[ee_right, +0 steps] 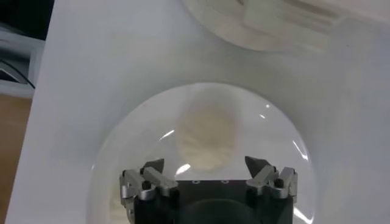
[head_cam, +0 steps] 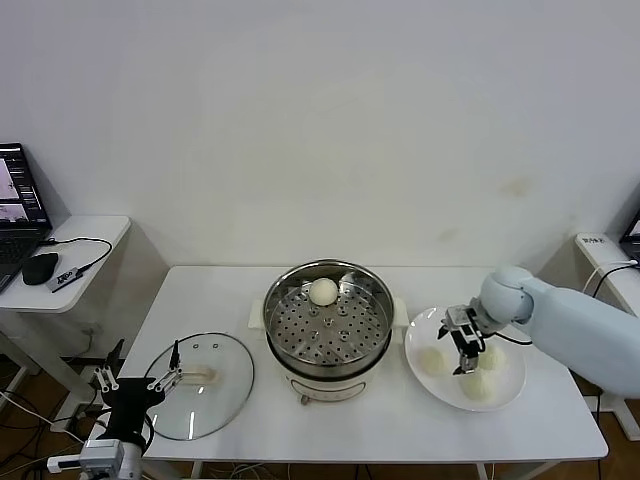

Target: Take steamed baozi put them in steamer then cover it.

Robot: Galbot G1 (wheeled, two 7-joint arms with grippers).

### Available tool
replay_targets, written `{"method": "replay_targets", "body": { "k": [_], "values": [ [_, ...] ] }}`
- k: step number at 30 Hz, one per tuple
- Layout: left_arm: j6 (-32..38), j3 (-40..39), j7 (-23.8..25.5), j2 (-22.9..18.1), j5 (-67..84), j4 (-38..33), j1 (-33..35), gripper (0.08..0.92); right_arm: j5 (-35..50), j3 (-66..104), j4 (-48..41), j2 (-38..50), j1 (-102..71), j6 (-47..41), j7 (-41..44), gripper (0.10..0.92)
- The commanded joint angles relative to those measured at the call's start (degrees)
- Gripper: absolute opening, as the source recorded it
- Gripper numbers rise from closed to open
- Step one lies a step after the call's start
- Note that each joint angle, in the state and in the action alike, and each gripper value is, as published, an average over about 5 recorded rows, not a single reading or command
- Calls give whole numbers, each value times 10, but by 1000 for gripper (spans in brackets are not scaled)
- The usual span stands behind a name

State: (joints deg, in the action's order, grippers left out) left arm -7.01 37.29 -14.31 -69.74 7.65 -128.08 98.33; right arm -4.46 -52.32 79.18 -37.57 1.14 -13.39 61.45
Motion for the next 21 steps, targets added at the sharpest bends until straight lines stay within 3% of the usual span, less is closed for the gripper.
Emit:
{"method": "replay_targets", "body": {
  "k": [1, 15, 21],
  "values": [
    [0, 0, 0, 0, 0, 3, -1, 823, -10, 3, -21, -28, -14, 1, -3, 823],
    [1, 0, 0, -1, 1, 7, -2, 823, -31, 4, -48, -57, -25, -4, -12, 812],
    [2, -2, 0, -3, 0, 6, -1, 823, -35, 6, -49, -55, -31, -9, -15, 708]
  ]
}}
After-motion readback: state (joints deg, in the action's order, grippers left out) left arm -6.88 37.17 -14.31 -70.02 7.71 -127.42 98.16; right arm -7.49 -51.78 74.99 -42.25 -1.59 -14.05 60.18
